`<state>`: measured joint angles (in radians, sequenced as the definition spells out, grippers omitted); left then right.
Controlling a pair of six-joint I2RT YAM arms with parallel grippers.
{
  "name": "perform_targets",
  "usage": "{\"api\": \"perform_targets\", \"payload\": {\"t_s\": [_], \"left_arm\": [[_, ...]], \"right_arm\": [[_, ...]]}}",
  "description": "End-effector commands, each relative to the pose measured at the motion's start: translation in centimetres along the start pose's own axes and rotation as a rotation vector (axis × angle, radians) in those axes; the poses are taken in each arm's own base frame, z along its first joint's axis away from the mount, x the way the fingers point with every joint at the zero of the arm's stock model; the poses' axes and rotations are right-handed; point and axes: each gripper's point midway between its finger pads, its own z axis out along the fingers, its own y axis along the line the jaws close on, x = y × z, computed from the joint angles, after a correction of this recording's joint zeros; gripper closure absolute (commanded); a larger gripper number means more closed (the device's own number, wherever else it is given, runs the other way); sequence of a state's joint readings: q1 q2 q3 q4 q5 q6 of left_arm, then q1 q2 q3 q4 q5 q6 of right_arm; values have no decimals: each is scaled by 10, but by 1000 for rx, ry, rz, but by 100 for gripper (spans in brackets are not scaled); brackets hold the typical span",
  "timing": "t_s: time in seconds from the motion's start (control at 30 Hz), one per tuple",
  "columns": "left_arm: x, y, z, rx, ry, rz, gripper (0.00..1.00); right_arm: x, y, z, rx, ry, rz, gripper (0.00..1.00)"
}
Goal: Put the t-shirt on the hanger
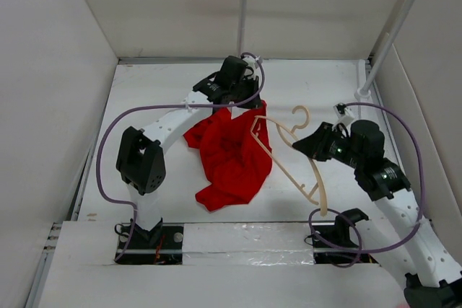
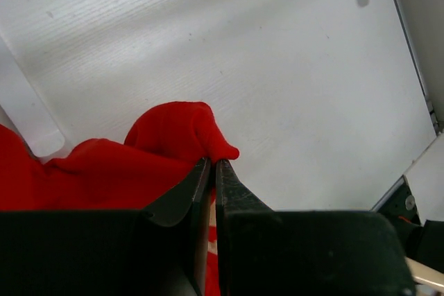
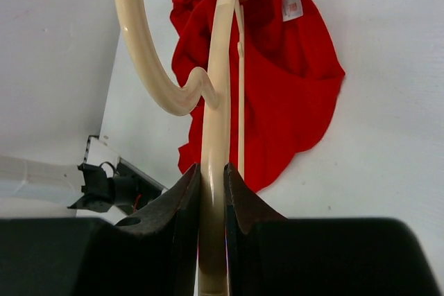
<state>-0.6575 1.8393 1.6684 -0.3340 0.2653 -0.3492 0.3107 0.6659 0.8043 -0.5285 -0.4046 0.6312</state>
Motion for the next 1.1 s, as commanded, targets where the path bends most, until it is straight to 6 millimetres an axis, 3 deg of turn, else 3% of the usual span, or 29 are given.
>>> {"api": "perform_targets", "payload": {"t_s": [0.0,0.1,0.17,0.23,0.4,0.53,0.73,0.97,1.07], "left_arm": [[-24,-45,-46,108,-80,27,100],[-25,-53,-65,125,-88,7,100],[-38,-49,-80,70,-137,6,100],[-57,-46,-97,8,-203,14,100],[-90,-37,-117,-30,-282,20,100],[-104,-40,-124,-44,-312,37,100],[-108,-39,-130,-64,-320,44,100],[-117,-50,-147,-30,-357,48,100],[-115,-69,-154,59,-347,33,100]], "right_arm": [[-40,52,12,-173,-170,-54,100],[-56,77,30,-195,-241,-69,100],[-64,84,37,-154,-273,-98,100],[-60,94,42,-105,-234,-142,100],[-57,96,32,-79,-241,-175,100],[-55,96,8,-85,-240,-165,100],[-74,101,-11,-70,-308,-172,100],[-95,107,-5,-44,-371,-202,100],[-100,108,12,-39,-390,-221,100]]}}
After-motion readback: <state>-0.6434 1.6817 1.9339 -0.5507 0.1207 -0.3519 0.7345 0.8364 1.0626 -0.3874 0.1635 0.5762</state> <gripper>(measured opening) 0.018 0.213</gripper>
